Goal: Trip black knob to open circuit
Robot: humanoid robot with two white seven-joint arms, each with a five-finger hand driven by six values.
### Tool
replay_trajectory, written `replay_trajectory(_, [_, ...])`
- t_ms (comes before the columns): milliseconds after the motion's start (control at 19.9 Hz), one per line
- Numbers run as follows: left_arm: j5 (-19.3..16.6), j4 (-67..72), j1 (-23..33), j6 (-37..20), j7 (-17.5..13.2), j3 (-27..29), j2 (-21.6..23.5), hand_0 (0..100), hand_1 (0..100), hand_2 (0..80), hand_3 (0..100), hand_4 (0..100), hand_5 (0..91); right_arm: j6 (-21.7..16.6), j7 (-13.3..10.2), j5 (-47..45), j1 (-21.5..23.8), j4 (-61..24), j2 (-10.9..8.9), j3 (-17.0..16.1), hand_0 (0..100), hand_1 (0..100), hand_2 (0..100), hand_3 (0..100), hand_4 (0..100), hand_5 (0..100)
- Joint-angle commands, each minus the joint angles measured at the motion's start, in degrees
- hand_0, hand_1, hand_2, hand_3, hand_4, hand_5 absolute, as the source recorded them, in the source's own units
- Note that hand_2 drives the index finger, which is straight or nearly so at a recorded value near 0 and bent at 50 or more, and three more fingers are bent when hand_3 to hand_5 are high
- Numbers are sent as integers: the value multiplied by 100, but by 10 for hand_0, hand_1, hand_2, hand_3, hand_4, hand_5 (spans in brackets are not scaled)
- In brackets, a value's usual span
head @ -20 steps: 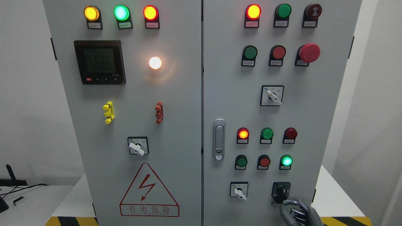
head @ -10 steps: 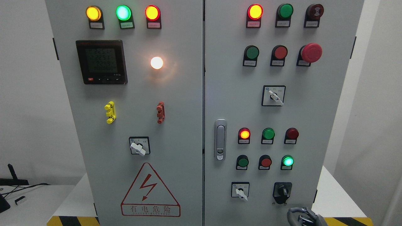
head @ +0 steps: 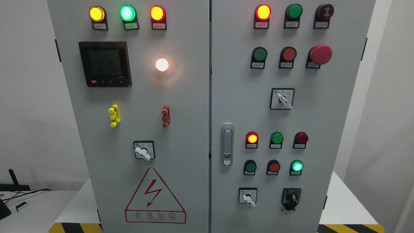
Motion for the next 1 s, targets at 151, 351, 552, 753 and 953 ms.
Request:
replay_trajectory(151, [-176, 0, 0, -5, -3, 0, -7, 120, 389, 0, 0, 0, 0, -823, 333, -808, 2329, -870, -61, -879, 132, 72, 319, 490, 440, 413])
replay_trajectory(351, [-176, 0, 0, -5, -3, 0, 2, 120, 389, 0, 0, 0, 0, -1115, 333, -808, 2628, -1203, -60, -888, 74, 69, 256, 434, 375, 369])
replay_trajectory(552, [-176, 0, 0, -5, -3, 0, 2, 120, 389, 0, 0, 0, 0, -1063, 298, -808, 2664, -1520, -43, -879, 49, 45, 212, 379, 331, 335])
replay_trajectory(753, [-176, 0, 0, -5, -3, 0, 2, 120, 389, 0, 0, 0, 0, -1036, 280, -816, 2664, -1643, 45, -827, 27, 15, 118, 196, 185, 235])
replay_trajectory(953, [-176, 0, 0, -5, -3, 0, -7, 120, 389, 0, 0, 0, 0, -1027, 271, -816, 2664, -1705, 89, -791, 11, 0, 76, 101, 118, 167])
